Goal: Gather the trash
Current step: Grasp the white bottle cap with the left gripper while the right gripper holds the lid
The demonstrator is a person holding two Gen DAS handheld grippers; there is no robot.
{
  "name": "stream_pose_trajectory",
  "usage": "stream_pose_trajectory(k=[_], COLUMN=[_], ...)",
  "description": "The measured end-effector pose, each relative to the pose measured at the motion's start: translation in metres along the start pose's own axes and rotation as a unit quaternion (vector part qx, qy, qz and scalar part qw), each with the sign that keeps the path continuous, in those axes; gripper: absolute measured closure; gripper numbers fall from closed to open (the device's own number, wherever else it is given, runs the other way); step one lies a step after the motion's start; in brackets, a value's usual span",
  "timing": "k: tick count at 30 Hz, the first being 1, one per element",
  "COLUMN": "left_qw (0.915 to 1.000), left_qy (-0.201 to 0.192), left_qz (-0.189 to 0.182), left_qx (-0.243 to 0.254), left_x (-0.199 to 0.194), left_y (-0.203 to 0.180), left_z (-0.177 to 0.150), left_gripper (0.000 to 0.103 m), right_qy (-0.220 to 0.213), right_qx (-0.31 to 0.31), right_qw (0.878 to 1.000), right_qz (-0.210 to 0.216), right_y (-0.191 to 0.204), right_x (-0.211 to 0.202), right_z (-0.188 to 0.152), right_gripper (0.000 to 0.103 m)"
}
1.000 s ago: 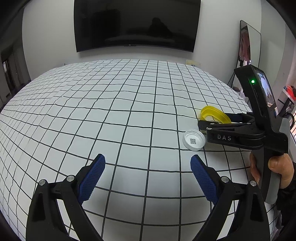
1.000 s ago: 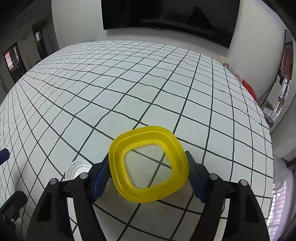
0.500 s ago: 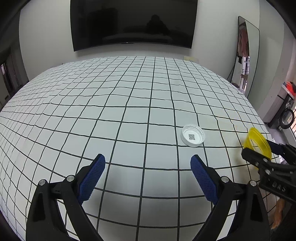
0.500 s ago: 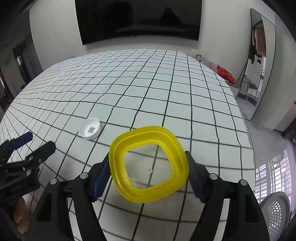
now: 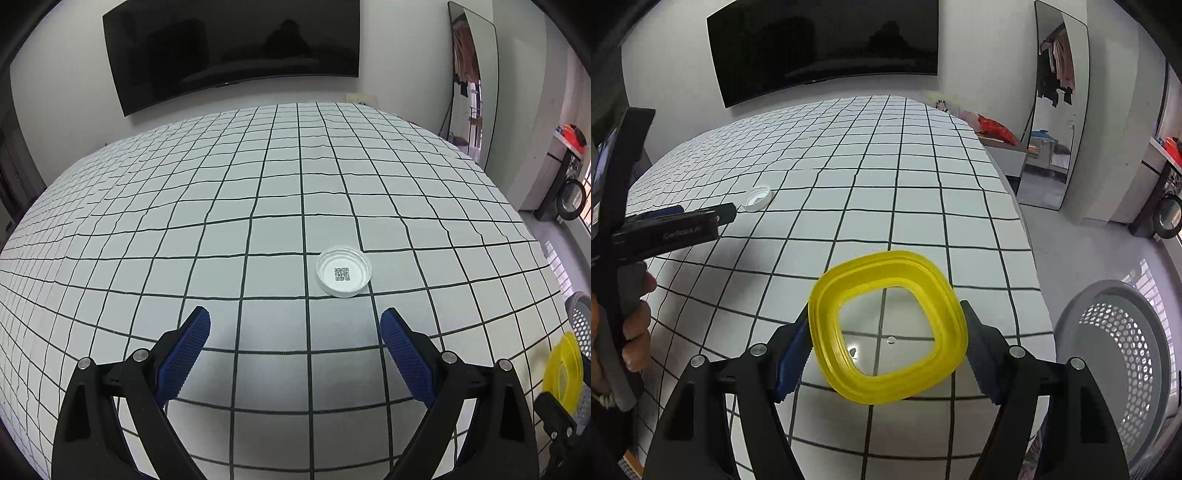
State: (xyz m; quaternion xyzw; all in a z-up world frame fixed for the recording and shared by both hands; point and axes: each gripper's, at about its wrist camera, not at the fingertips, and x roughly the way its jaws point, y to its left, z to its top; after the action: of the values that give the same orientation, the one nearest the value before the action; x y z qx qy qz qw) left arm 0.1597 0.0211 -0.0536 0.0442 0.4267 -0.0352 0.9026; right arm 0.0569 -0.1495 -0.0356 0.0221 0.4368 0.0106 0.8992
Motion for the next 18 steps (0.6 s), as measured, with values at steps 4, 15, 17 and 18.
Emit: stream_pose_trajectory(k=[4, 15, 17, 18], left_qw=[0.9999, 0.9996, 0.9996, 0.9994], left_qy=[0.008, 0.026, 0.024, 0.024], left_qz=[0.007, 0.001, -0.013, -0.023], left_qx=[0.005, 0.011, 0.007, 0.005], left_x=[0.015, 0.041, 0.04, 0.038], left_y=[-0.013, -0.025, -0.023, -0.023], left_z=[0.013, 0.024, 0.023, 0.021], left_gripper=[0.011, 0.024, 0.04, 0.046], right_qy=[0.004, 0.009, 0.009, 0.01], right_qx=[0.012, 0.021, 0.023, 0.024], right_qw=[1.0, 0.999, 0.999, 0.999], right_qz=[0.014, 0.028, 0.03, 0.031], right_y=[-0.002, -0.007, -0.007, -0.008], right_x=[-0.004, -0.007, -0.006, -0.005], right_z=[-0.01, -0.013, -0.012, -0.012], right_gripper=[0.031, 0.031, 0.031, 0.031])
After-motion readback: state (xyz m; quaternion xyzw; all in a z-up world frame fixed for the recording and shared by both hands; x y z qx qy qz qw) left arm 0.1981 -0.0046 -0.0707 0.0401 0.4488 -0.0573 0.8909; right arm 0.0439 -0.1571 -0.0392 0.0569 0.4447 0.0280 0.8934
